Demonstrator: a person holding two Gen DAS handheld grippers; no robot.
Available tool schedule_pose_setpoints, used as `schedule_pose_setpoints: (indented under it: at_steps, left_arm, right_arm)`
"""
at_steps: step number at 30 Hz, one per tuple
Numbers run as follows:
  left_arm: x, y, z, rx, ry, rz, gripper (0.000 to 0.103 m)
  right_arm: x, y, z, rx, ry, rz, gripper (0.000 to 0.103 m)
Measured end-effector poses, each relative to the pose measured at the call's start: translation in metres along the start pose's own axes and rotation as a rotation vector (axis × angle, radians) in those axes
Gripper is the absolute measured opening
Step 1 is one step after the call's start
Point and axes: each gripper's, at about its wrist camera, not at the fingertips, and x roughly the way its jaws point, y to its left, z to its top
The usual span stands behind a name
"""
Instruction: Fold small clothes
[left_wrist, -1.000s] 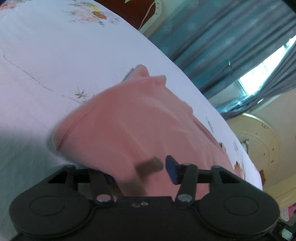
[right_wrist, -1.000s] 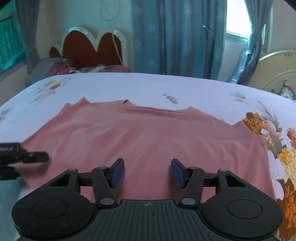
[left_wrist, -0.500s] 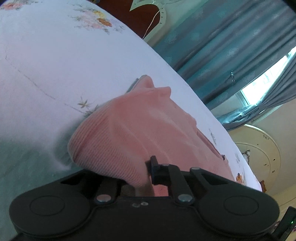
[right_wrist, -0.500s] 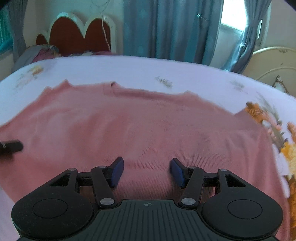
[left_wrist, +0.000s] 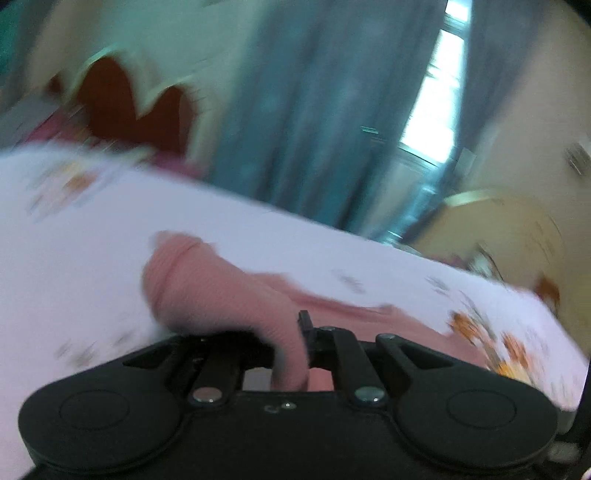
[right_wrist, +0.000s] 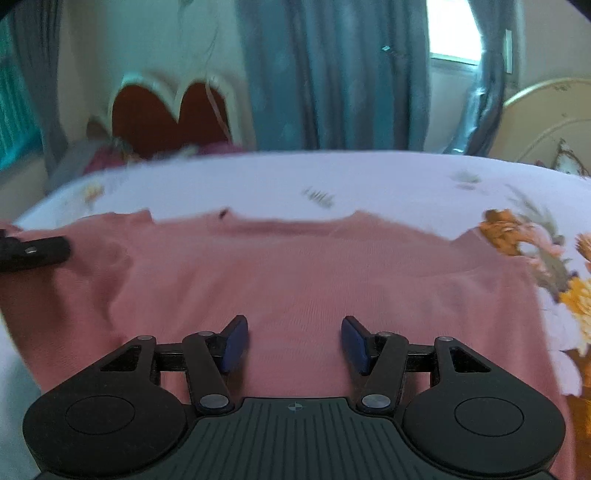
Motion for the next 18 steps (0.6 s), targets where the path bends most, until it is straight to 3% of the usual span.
schedule_pose_setpoints:
  at_steps: [5,11,14,18]
  left_arm:
    - [0.018,-0.098,-0.009,0.223,0.039,-0.172,0.009]
    - [0.043,-0.181,-0.078,0.472,0.191,-0.3,0.01]
    - [0.038,-0.195,-0.113,0.575,0.257,-0.301,0.021]
    - [0.019,-0.188,-0.119,0.61,0.264,-0.316,0.028]
  right_arm:
    - [-0.047,-0.059,-0.003,0.077,-0.04,-0.057,0.056]
    - [-0.085,-0.134,-0.026,0.192,-0.027,-0.162,0.056]
    - [-0.097,-0.153,-0.031,0.275,-0.032,-0.126,0.056]
    - [-0.098,-0.148,-0.026,0.293,-0.038,-0.016,0.056]
